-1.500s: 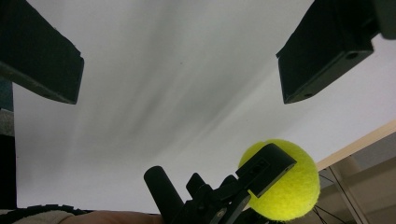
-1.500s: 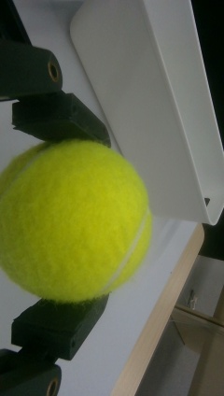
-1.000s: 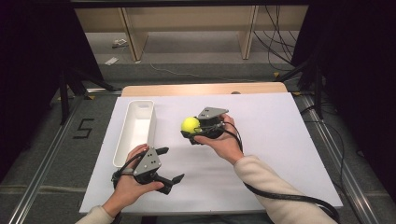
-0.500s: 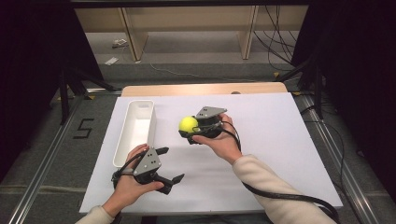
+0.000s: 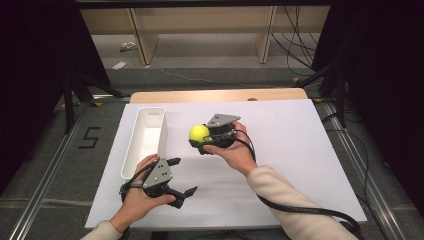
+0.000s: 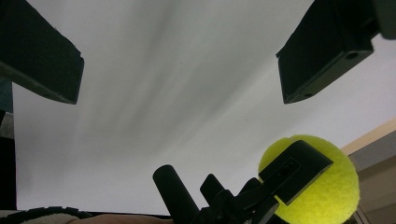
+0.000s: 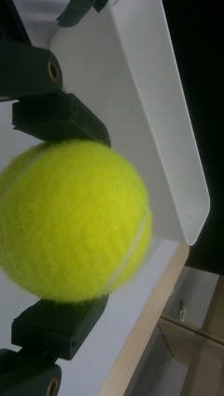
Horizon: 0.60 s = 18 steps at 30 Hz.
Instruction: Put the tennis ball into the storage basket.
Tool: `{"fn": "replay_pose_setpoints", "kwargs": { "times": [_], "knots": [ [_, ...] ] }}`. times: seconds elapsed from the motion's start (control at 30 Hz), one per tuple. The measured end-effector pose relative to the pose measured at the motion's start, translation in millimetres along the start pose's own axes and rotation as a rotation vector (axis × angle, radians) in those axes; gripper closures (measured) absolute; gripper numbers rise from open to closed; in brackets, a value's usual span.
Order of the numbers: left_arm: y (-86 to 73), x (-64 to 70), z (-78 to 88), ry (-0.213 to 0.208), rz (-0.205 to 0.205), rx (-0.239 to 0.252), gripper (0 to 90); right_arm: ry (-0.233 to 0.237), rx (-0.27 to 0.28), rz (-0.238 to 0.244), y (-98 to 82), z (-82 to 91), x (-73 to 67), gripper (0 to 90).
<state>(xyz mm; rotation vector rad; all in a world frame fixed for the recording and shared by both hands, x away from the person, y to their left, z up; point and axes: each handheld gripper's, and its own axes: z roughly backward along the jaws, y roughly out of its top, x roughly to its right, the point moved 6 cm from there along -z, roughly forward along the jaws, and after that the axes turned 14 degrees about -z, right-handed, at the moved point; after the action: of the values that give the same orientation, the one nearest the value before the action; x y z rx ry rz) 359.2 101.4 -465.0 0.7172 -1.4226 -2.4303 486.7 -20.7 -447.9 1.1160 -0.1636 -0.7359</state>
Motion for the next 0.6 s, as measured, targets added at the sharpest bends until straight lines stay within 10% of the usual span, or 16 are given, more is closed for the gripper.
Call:
{"fn": "replay_pose_setpoints", "kwargs": {
  "times": [0.6],
  "knots": [
    [0.5,0.4,-0.5,-0.002,-0.007,-0.001,0.0,0.010,0.000,-0.005,0.5,-3.6,-4.0,26.0]
  ]
}}
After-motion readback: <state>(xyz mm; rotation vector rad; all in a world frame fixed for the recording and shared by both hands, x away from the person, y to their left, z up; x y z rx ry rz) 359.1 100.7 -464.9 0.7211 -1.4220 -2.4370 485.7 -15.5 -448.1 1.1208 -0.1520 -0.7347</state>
